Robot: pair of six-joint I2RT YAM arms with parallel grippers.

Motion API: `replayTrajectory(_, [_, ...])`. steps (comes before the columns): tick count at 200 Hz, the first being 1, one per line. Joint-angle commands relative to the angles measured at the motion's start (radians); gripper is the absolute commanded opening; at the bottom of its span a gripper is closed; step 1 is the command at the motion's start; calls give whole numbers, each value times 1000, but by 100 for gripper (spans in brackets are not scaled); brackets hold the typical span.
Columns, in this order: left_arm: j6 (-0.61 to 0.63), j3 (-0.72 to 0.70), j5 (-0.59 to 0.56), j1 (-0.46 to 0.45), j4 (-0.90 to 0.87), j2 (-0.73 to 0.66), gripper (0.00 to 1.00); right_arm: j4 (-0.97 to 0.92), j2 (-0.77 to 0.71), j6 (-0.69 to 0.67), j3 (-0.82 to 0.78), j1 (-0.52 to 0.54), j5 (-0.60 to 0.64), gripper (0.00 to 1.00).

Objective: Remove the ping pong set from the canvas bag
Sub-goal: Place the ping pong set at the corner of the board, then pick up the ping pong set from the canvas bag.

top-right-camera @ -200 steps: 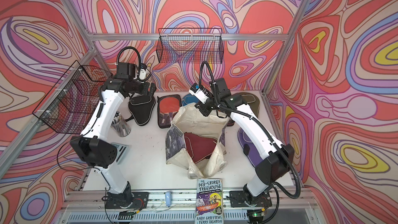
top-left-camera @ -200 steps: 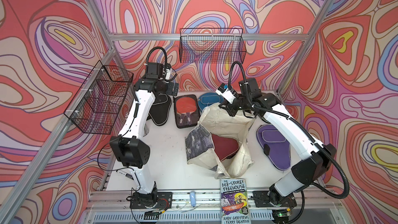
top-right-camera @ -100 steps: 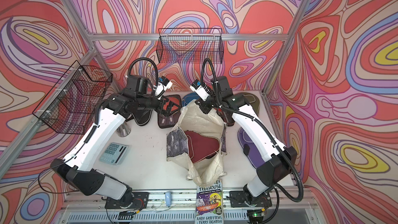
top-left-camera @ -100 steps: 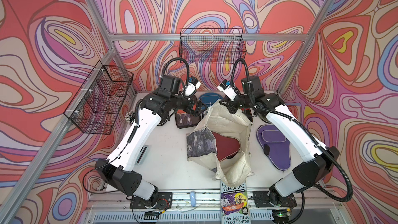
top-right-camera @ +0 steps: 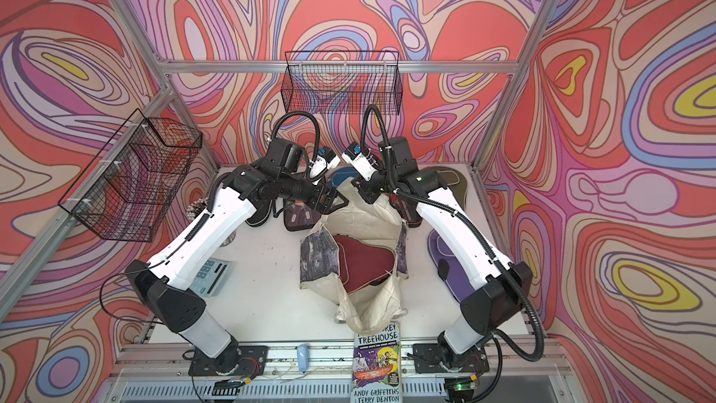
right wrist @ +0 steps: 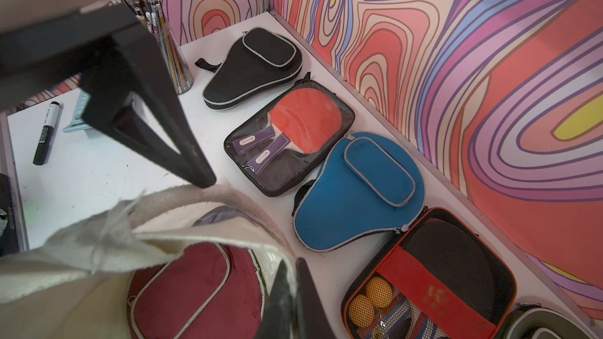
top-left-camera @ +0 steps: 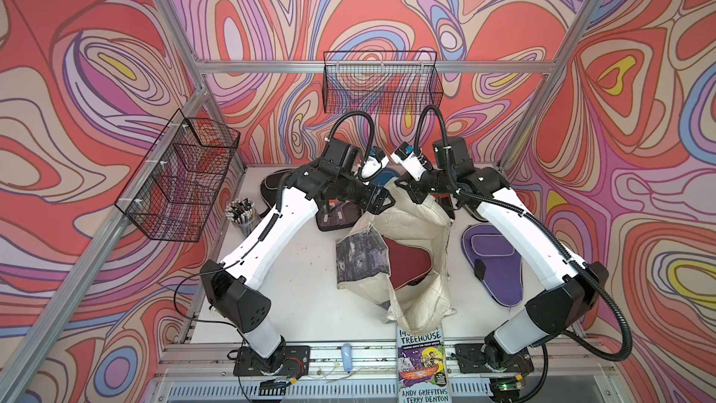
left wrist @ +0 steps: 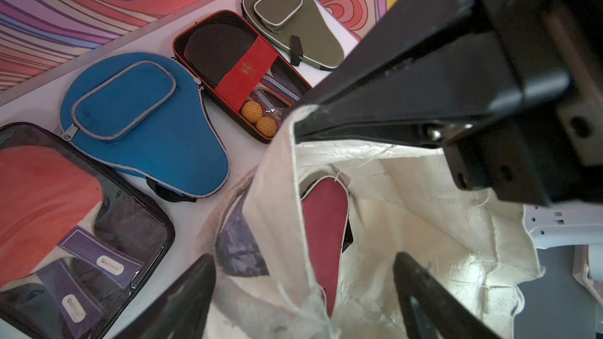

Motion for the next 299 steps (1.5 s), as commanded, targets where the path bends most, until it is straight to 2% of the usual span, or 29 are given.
replayTrajectory(1, [5, 31, -62, 1, -73, 25, 57, 83, -8, -19, 37, -5, 9, 0])
replayTrajectory(19, [13, 14, -94, 0, -80, 28, 26, 80, -17, -25, 37, -5, 8, 0])
replayTrajectory(39, [29, 17, -107, 0, -85, 27, 0, 67, -27, -33, 37, -5, 14, 0])
replayTrajectory(61, [44, 50, -113, 2, -82, 23, 0, 46, -47, -47, 33, -4, 27, 0])
replayTrajectory(70, [51, 67, -115, 2, -82, 25, 0, 37, -56, -53, 30, -4, 30, 14])
replayTrajectory(83, [63, 97, -120, 2, -86, 29, 0, 11, -74, -60, 27, -5, 35, 53])
replayTrajectory(91, [66, 113, -125, 2, -87, 30, 0, -25, -84, -63, 35, -4, 23, 72])
replayTrajectory(103, [73, 135, -127, 3, -86, 33, 0, -72, -101, -56, 40, -2, 0, 90])
replayTrajectory(112, [77, 146, -127, 4, -85, 33, 0, -102, -118, -49, 34, 0, -21, 98])
replayTrajectory(165, [73, 157, -105, 34, -73, 49, 0, -139, -276, 23, -127, 127, -38, 98])
replayTrajectory(211, [64, 158, -79, 46, -57, 55, 0, -110, -300, 93, -290, 190, -63, 98])
replayTrajectory(253, [60, 119, 1, 47, -25, 29, 0, 11, -239, 136, -436, 190, -28, 97])
replayTrajectory(299, [72, 28, 56, 47, 9, -17, 0, 74, -79, 141, -445, 190, -8, 91])
